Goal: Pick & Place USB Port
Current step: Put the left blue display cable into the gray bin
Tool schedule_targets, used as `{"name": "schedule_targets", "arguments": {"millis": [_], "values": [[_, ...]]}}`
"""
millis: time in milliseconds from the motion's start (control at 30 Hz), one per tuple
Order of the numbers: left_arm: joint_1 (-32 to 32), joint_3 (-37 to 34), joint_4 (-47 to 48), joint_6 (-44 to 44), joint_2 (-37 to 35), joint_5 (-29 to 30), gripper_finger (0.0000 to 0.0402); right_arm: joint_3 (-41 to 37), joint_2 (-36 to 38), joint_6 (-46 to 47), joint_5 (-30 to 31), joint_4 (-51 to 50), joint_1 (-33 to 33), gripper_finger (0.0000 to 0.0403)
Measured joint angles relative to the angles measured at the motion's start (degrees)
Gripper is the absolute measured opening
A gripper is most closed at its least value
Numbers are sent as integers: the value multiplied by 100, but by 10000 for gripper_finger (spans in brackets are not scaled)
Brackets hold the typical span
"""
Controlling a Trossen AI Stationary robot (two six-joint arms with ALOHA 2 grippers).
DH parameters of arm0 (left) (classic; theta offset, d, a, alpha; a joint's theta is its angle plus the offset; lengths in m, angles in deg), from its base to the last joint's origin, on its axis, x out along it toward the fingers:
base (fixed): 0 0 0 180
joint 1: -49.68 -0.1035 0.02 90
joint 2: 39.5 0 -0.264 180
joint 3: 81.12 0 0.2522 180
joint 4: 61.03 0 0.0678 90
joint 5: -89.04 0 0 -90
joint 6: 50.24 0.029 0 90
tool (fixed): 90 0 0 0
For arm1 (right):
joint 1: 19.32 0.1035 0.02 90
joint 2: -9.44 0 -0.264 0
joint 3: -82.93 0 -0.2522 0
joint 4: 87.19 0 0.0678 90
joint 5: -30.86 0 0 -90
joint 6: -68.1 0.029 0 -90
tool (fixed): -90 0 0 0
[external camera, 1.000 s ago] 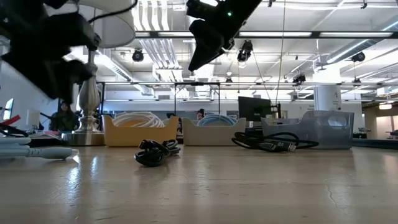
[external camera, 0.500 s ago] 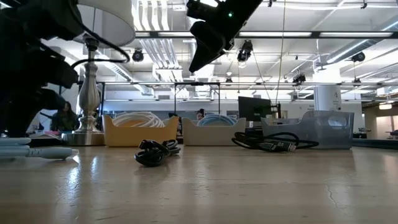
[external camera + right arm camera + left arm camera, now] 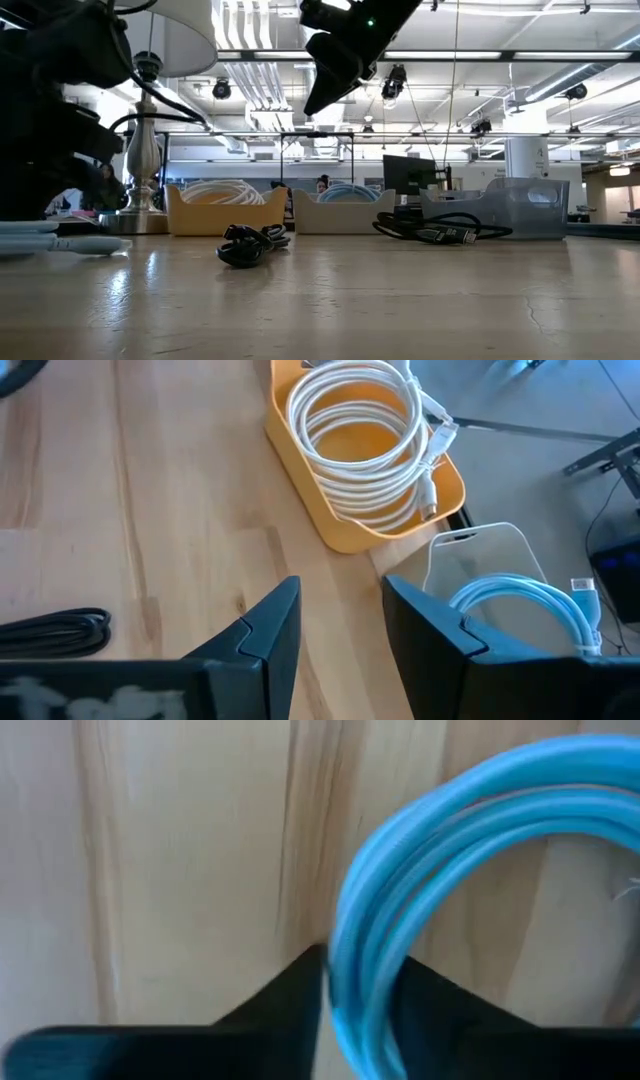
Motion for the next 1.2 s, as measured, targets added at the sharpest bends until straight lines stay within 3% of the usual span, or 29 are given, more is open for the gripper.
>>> {"name": "schedule_targets", "arguments": {"millis": [133, 267, 433, 633, 767, 933, 1067, 1200], "values": [[-2, 253, -269, 123, -25, 482, 39, -2, 63, 135, 2, -100, 133, 134], [-8, 575, -279, 224, -78, 1238, 38, -2, 253, 541, 28, -549, 288, 129], [-22, 1208, -457, 697, -102, 2663, 41, -31, 489, 1036, 194, -1505, 497, 123], [-259, 1776, -887, 861, -69, 3915, 44, -688, 934, 1982, 306, -1583, 779, 122], [-538, 1847, -1480, 1239, -60, 4127, 44, -1371, 1274, 2396, 319, -1290, 995, 118], [-1078, 1787, -2872, 1917, 71, 4222, 45, -2208, 1667, 2508, 321, -449, 1151, 120], [-1526, 1787, -4041, 2054, 419, 4235, 45, -2712, 1961, 2312, 304, 292, 1149, 119], [-1968, 1785, -5586, 2504, 1025, 4265, 45, -2920, 2246, 2293, 308, 390, 1111, 116]]}}
